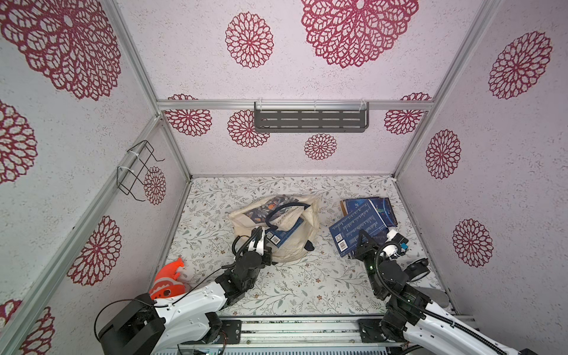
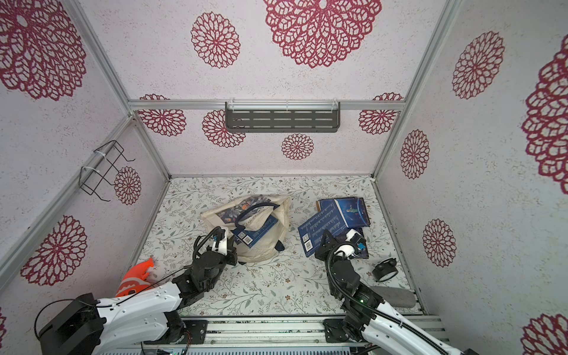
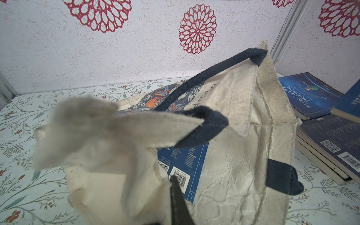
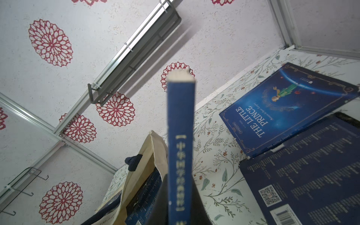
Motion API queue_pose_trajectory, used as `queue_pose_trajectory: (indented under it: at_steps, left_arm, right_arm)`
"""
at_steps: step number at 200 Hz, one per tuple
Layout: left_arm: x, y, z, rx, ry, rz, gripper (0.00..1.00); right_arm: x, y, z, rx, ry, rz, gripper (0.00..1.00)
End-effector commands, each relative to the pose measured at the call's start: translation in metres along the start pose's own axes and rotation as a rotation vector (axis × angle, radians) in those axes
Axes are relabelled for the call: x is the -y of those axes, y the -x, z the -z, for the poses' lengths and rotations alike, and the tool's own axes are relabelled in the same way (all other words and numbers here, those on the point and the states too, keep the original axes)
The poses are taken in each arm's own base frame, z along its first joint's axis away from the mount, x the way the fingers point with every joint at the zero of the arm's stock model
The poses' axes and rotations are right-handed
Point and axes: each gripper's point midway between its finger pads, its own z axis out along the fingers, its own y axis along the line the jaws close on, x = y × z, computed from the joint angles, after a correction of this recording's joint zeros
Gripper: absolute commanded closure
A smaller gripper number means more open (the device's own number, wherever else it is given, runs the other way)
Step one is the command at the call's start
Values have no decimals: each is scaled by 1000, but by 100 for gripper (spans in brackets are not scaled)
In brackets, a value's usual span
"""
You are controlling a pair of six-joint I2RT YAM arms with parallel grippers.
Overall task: Take out the books from the canvas bag
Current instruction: Place the book on the book.
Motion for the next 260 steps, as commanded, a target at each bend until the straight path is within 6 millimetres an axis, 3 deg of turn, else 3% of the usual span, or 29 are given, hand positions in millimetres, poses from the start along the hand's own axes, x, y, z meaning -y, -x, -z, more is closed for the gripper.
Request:
queue_pose_trajectory:
  at_steps: [1, 47, 103, 260]
  left_arm:
    - [6, 15, -1, 34, -20, 19, 100]
    - [7, 16, 0, 37, -26, 23, 100]
    - [8, 18, 1, 39, -31, 26, 100]
    - [10, 20, 3, 42, -49, 30, 100]
  right_arm:
    - [12, 21, 5, 79, -56, -82, 100]
    - [40, 31, 14, 141, -142, -131, 100]
    - [68, 17, 8, 129, -215, -149, 100]
    - [113, -7, -23, 9, -280, -326, 100]
